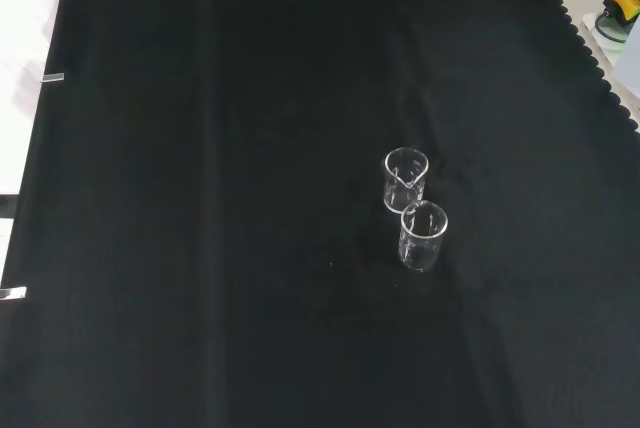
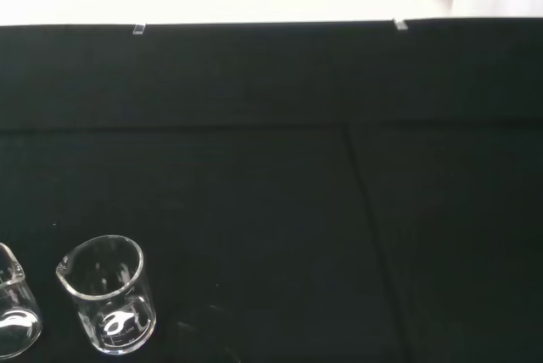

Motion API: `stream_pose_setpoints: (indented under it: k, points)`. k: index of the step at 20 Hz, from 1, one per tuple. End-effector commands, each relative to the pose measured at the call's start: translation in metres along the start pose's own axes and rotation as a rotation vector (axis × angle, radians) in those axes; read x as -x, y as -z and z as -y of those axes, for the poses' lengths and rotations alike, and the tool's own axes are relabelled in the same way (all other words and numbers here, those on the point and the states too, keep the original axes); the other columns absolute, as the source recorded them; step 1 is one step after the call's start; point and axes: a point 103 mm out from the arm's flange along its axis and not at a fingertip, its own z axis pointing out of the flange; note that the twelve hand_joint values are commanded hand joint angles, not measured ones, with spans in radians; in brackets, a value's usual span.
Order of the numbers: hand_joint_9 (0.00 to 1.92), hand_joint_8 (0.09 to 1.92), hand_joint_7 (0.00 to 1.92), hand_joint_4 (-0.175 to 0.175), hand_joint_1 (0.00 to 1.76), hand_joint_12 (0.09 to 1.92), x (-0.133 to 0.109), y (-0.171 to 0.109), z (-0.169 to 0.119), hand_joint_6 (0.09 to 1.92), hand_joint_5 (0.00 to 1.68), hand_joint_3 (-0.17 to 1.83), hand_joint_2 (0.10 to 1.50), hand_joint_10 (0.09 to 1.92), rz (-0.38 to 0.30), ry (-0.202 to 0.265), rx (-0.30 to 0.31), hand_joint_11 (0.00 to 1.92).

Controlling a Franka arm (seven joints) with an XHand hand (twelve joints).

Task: Pick up the beaker on the right.

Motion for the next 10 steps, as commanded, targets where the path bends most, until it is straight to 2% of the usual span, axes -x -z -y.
stream_pose_setpoints:
  k: [1,7,10]
  points:
    - [0.02,0.48,0.01,-0.041,0.17,0.78,0.036,-0.04,-0.057,0.09,0.12,0.78,1.04,0.66,-0.066,0.046,-0.032,0.0]
    - [0.02,0.49,0.01,-0.041,0.2,0.78,0.053,-0.07,-0.094,0.09,0.13,0.79,1.03,0.67,-0.092,0.063,-0.065,0.0]
    - [0.04,0.5,0.02,-0.04,0.25,0.8,0.053,-0.087,-0.106,0.09,0.13,0.8,0.99,0.68,-0.132,0.079,-0.071,0.0]
